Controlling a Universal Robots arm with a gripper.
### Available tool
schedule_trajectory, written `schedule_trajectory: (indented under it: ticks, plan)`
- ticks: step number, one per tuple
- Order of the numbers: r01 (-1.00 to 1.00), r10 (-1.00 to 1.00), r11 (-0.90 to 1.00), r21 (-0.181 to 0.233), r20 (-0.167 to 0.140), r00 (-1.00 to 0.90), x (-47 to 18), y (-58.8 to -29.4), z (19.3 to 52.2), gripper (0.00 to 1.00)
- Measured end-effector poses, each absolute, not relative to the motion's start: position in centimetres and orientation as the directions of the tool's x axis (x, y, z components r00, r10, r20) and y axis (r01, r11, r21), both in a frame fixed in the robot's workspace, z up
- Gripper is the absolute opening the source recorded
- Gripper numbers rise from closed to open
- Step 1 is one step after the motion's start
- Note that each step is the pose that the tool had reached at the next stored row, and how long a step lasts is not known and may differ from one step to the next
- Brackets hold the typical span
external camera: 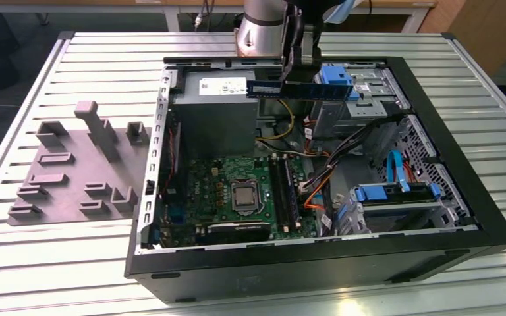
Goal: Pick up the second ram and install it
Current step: 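Insert the second ram into the second slot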
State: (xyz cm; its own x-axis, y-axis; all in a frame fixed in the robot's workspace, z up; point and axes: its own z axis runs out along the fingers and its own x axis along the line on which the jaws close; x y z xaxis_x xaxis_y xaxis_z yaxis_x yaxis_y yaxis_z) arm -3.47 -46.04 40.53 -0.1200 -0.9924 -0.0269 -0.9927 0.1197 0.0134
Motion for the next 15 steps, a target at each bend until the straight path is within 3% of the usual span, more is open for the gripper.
schedule_trajectory:
  ticks: [15]
  plan:
    - [-0.974, -0.974, 0.225, 0.013, -0.027, -0.225, -3.47, -46.03, 40.31, 0.14]
